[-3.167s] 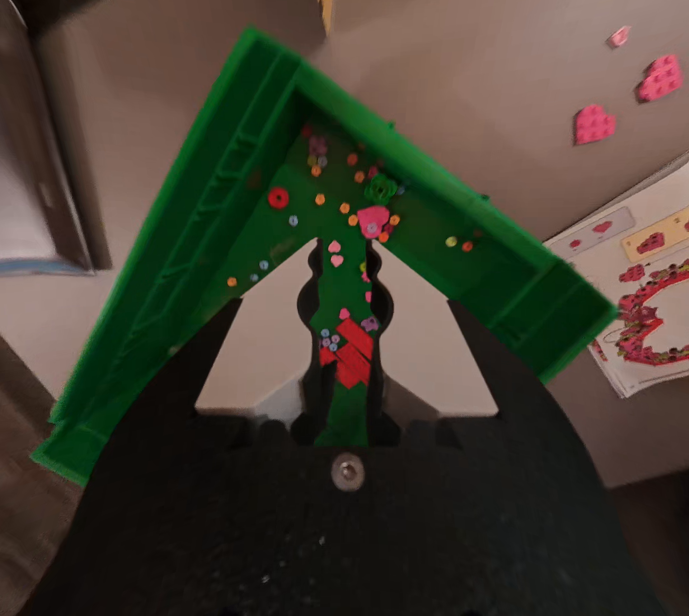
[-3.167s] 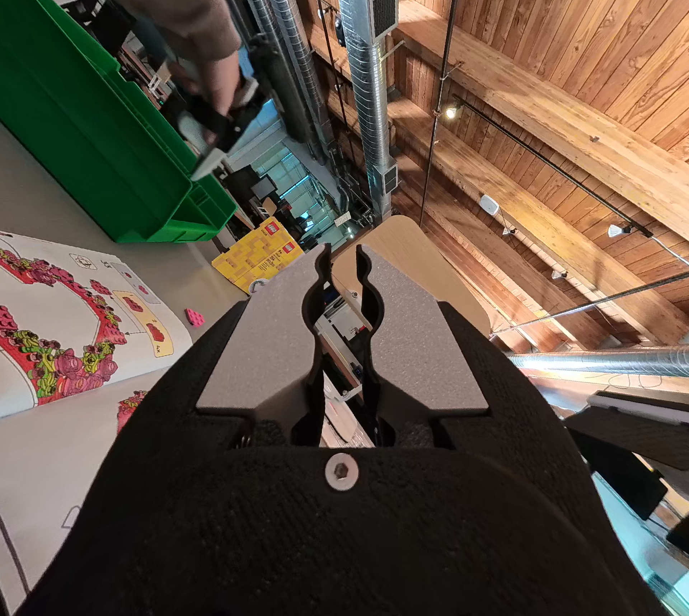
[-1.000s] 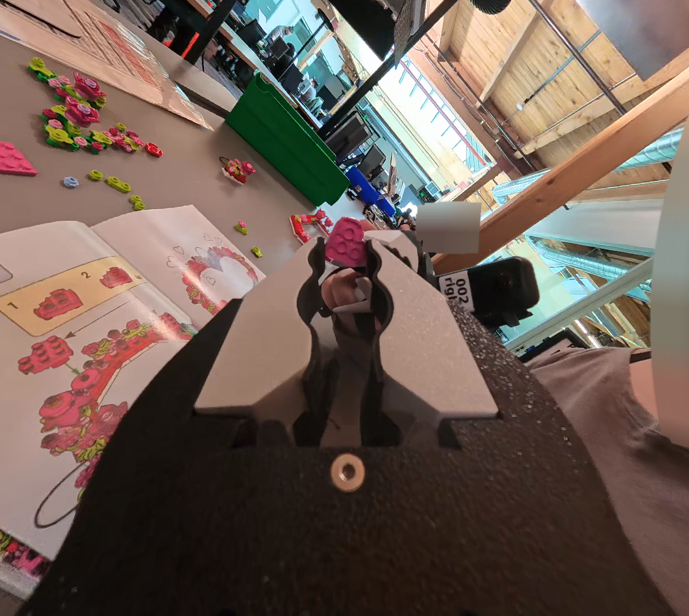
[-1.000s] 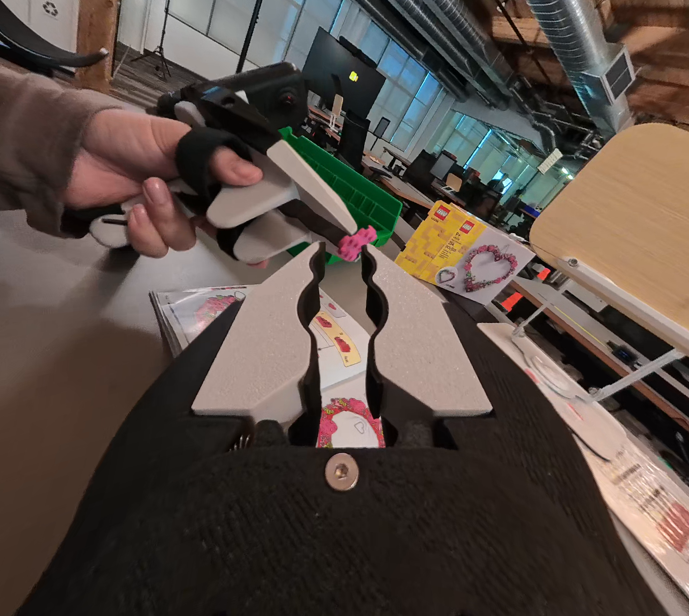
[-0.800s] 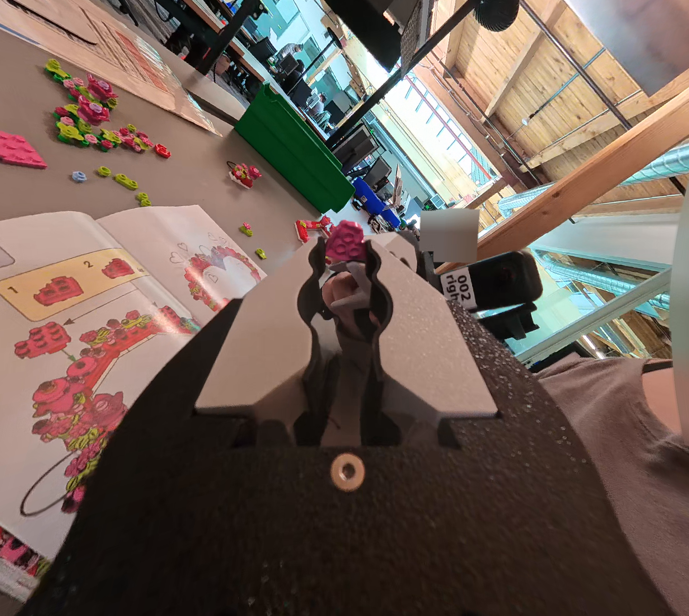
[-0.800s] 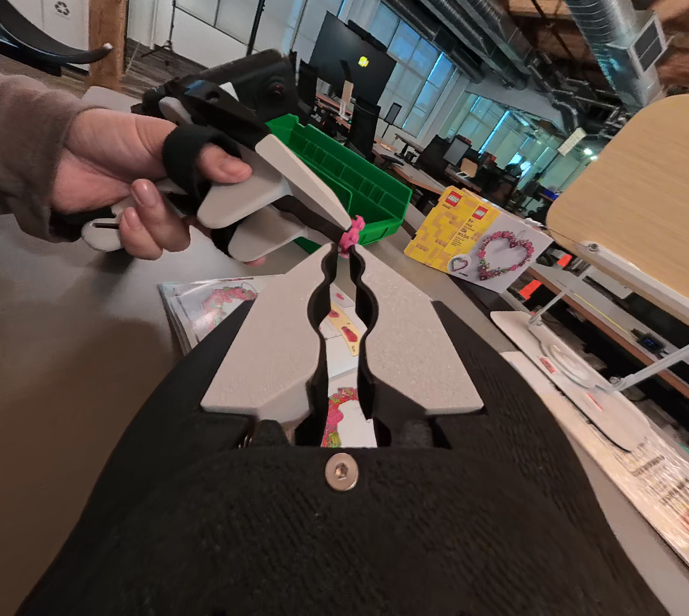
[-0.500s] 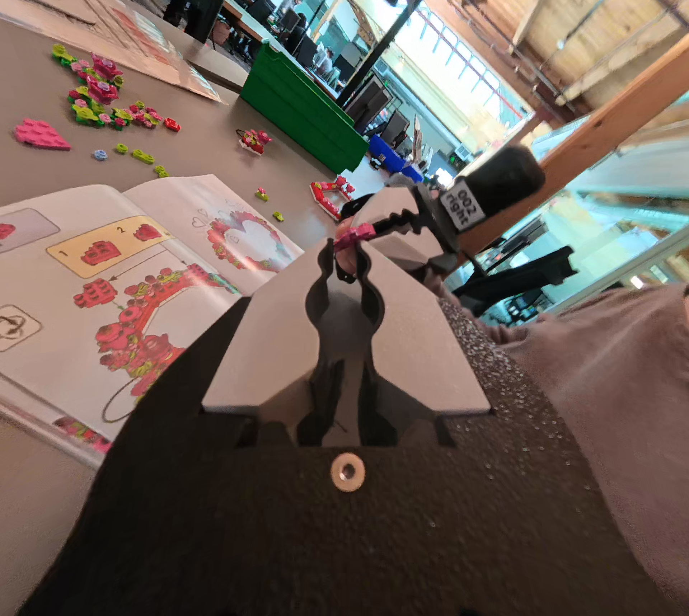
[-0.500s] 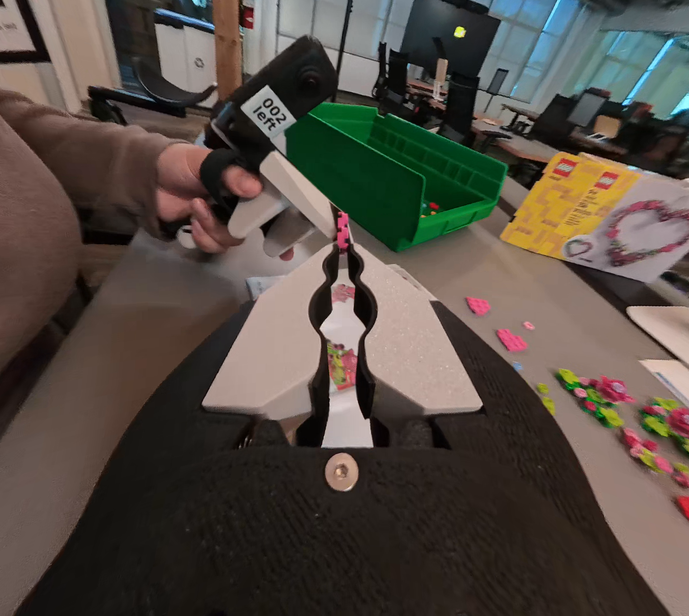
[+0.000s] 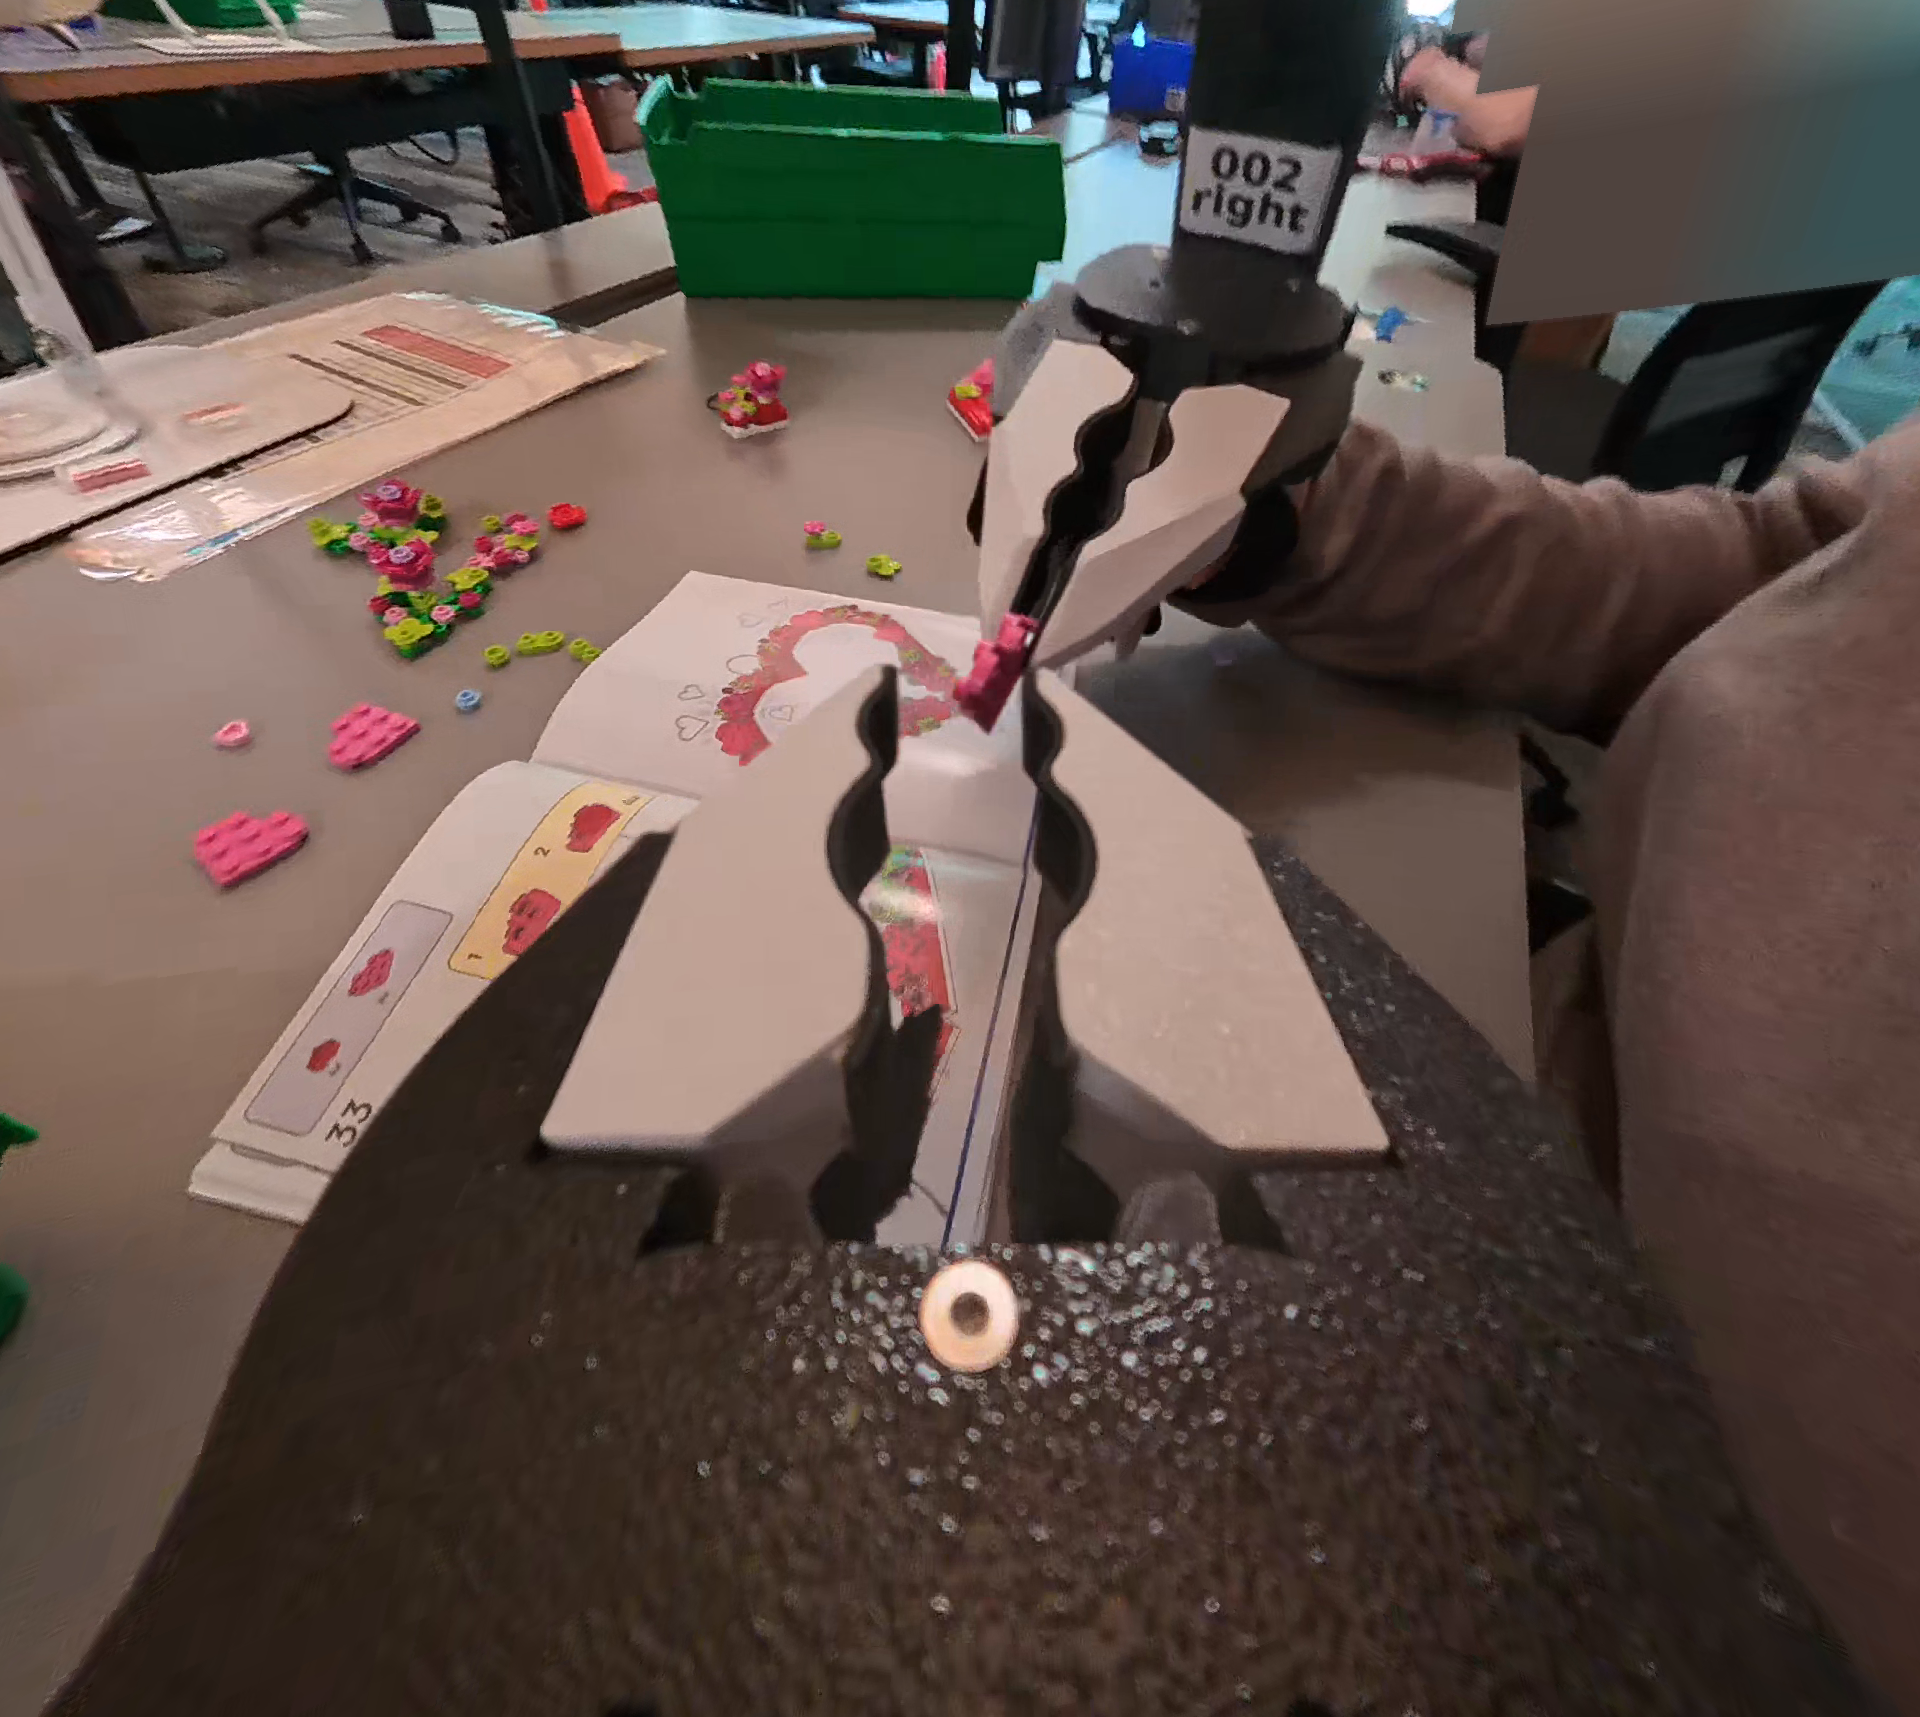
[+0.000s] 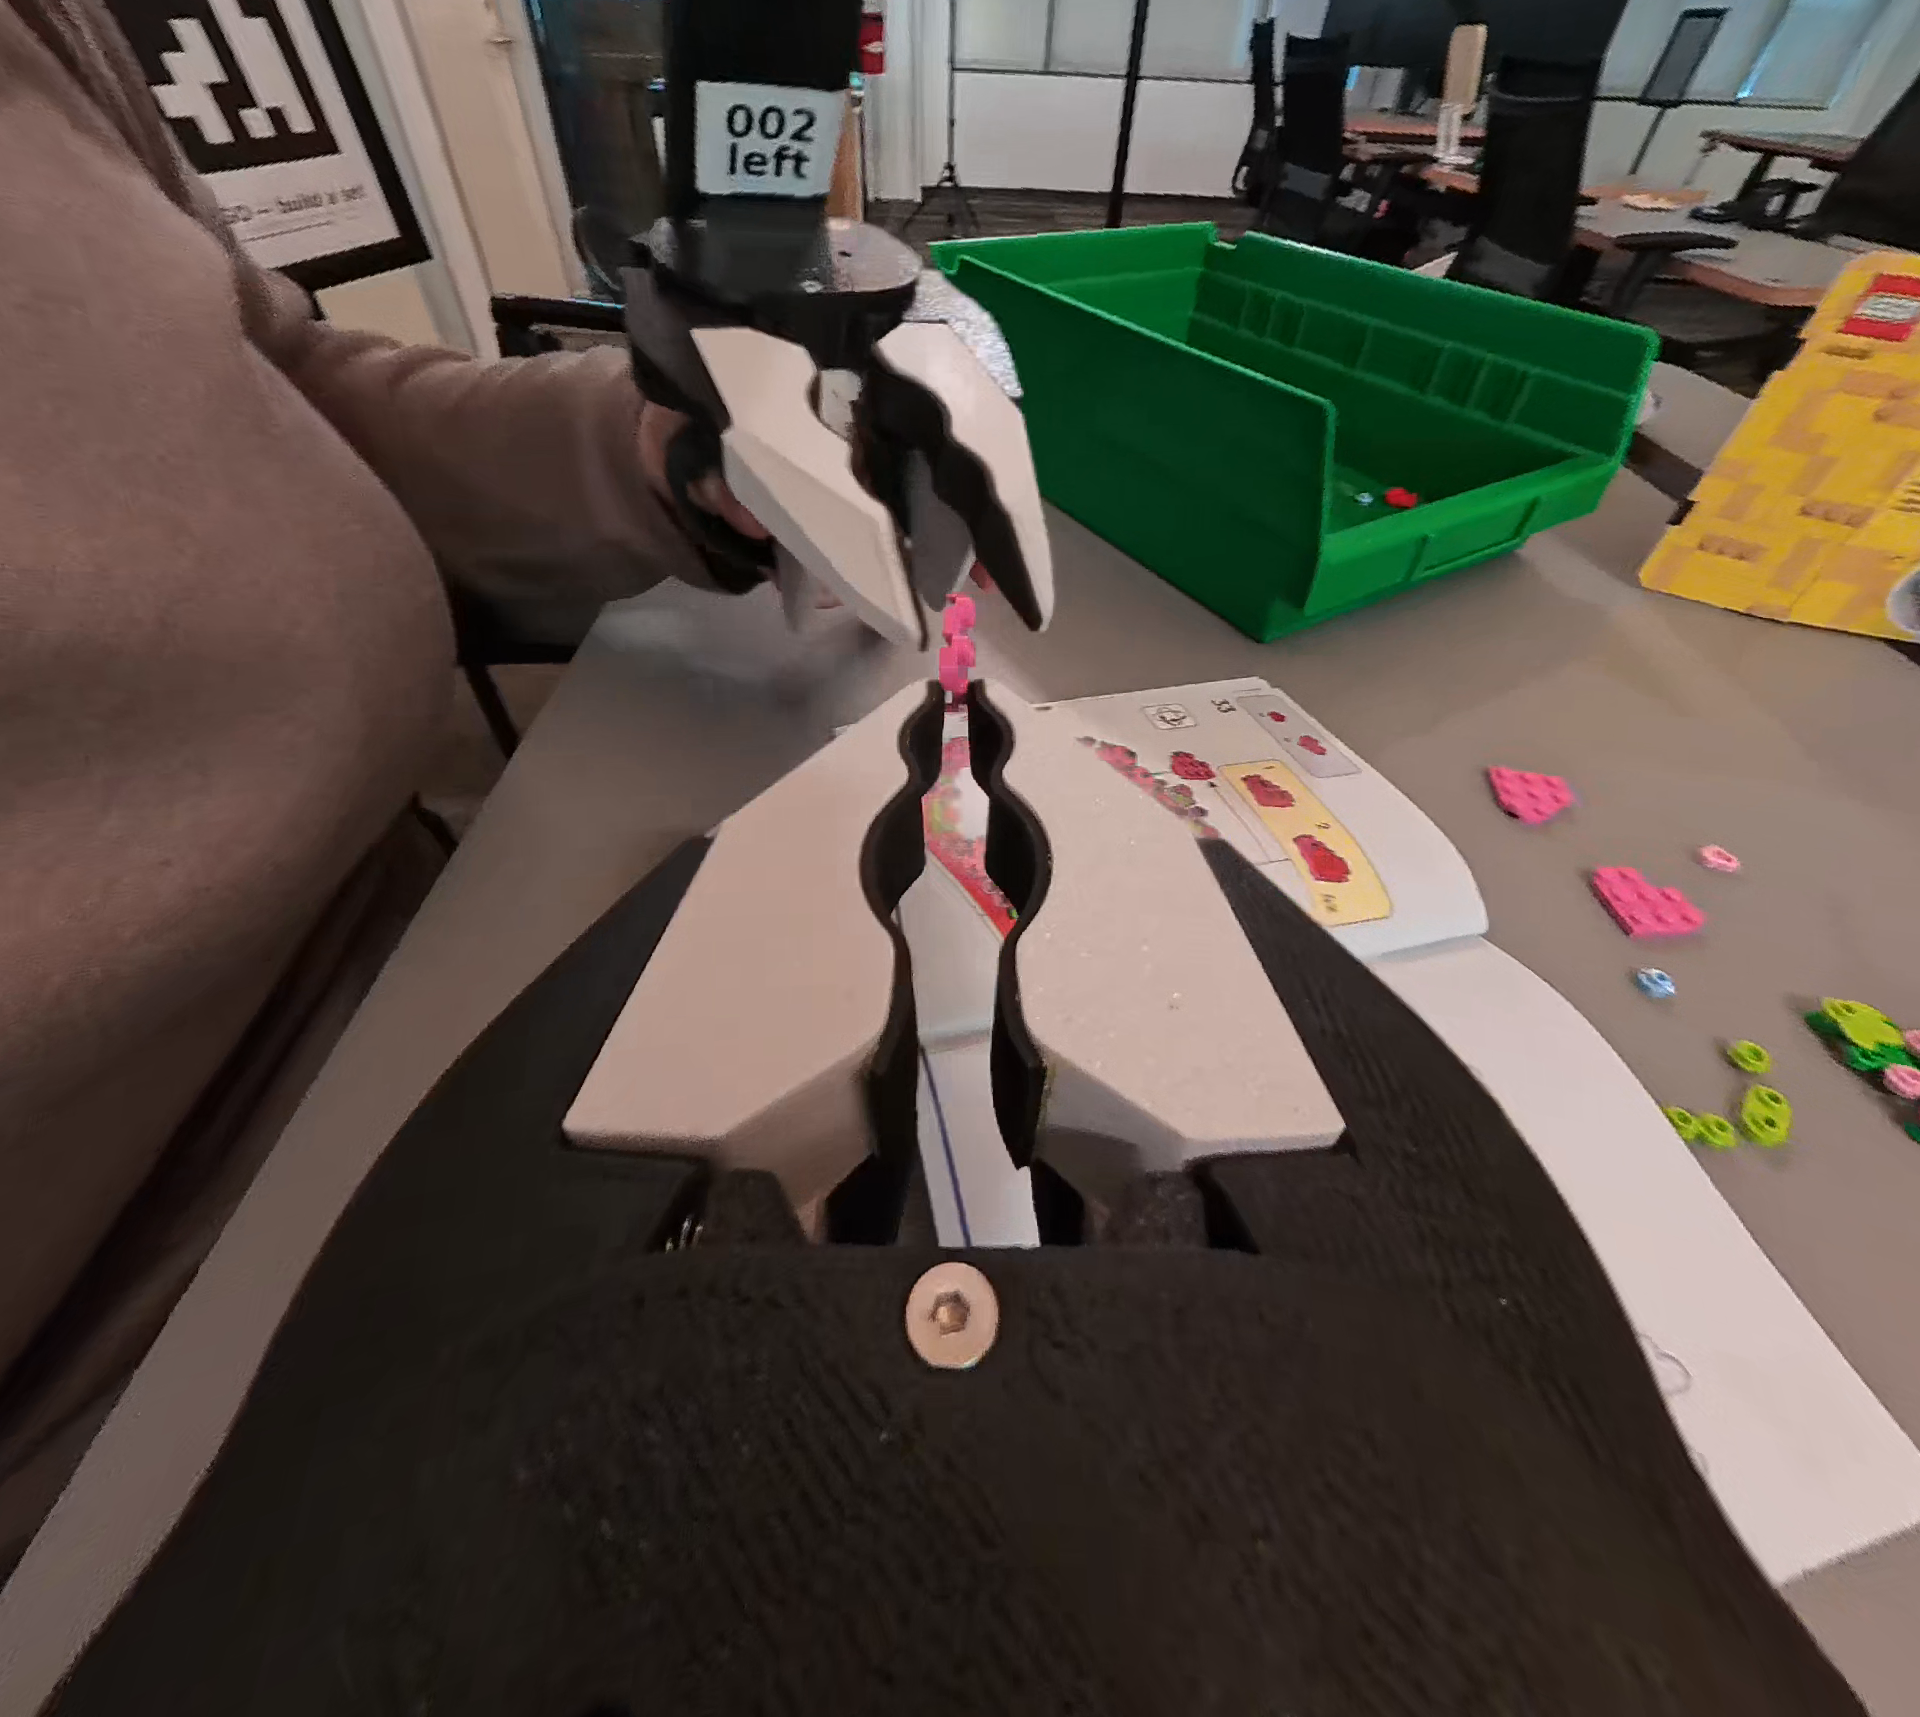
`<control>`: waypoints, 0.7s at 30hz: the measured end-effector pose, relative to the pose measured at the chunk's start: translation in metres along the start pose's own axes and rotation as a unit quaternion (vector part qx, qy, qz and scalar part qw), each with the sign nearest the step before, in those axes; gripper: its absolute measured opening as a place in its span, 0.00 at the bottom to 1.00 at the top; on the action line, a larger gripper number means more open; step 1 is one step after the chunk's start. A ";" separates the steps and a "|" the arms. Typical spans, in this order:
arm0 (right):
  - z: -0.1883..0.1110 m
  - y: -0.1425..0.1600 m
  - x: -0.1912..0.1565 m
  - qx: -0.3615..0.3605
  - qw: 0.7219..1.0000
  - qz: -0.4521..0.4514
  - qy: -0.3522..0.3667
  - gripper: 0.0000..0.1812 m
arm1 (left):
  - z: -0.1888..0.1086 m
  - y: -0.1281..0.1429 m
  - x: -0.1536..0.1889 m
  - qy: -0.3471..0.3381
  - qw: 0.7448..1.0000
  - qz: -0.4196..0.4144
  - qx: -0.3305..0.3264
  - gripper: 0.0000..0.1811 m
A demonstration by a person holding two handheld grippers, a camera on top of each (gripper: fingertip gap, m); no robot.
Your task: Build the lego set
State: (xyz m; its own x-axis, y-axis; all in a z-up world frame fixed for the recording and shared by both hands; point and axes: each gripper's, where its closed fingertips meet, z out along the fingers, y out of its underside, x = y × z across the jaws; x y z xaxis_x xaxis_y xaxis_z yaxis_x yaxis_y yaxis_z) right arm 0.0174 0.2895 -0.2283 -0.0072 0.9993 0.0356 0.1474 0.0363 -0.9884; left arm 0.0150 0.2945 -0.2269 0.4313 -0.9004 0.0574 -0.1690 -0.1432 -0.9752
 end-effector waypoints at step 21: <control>-0.025 -0.010 -0.010 -0.135 0.712 -0.634 0.269 0.13 | 0.027 -0.017 0.015 0.098 0.858 -0.488 0.127 0.01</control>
State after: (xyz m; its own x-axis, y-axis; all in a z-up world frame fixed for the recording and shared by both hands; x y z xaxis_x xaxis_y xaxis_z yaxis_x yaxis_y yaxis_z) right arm 0.0403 0.2790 -0.2151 0.0646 0.0160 0.9978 0.5452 0.8369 -0.0487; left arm 0.0483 0.2949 -0.2150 0.0961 -0.4578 0.8838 0.3976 -0.7964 -0.4557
